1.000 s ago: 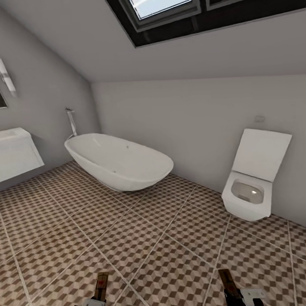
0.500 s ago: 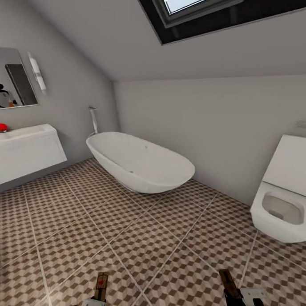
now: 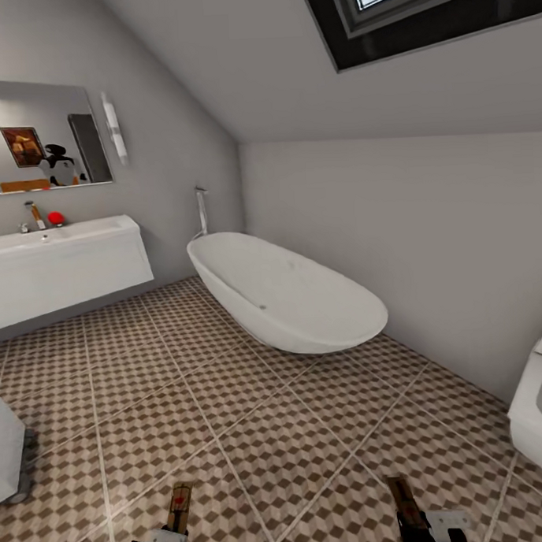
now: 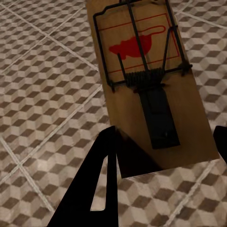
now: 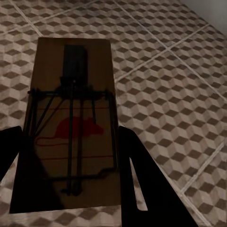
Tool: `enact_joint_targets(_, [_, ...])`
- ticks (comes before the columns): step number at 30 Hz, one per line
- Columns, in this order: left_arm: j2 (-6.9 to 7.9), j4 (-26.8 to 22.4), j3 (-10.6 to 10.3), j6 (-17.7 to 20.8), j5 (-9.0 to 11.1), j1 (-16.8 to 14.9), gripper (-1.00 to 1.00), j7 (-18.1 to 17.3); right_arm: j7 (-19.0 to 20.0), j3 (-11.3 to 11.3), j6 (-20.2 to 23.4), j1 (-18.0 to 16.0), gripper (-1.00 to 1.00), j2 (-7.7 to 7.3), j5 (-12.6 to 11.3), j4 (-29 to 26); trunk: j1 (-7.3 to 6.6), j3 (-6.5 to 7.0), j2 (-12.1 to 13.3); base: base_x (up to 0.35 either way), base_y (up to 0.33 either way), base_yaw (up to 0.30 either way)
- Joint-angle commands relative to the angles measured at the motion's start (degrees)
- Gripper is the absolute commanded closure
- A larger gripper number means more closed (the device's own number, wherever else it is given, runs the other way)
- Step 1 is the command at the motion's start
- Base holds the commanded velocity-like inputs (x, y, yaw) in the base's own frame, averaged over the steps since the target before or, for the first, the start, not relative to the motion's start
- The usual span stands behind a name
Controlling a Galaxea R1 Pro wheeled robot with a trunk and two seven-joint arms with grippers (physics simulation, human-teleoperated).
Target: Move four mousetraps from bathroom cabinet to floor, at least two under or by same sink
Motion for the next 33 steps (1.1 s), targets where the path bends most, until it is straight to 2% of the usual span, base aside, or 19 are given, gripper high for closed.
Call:
enact_joint_targets(1, [-0.04, 0.2, -0.5, -0.3, 0.0, -0.1, 1.0, 0.5, -0.2, 0.2, -0.2, 0.0, 1.0, -0.04, -0.3, 0.0, 0.03, -0.06, 0.0, 0.267, 0.0, 0.261])
enact_joint_targets(33, [-0.03, 0.2, -0.5, -0.3, 0.0, -0.1, 1.0, 0.5, -0.2, 0.2, -0.2, 0.0, 1.0, -0.04, -0.3, 0.0, 0.03, -0.06, 0.0, 0.268, 0.0, 0.261])
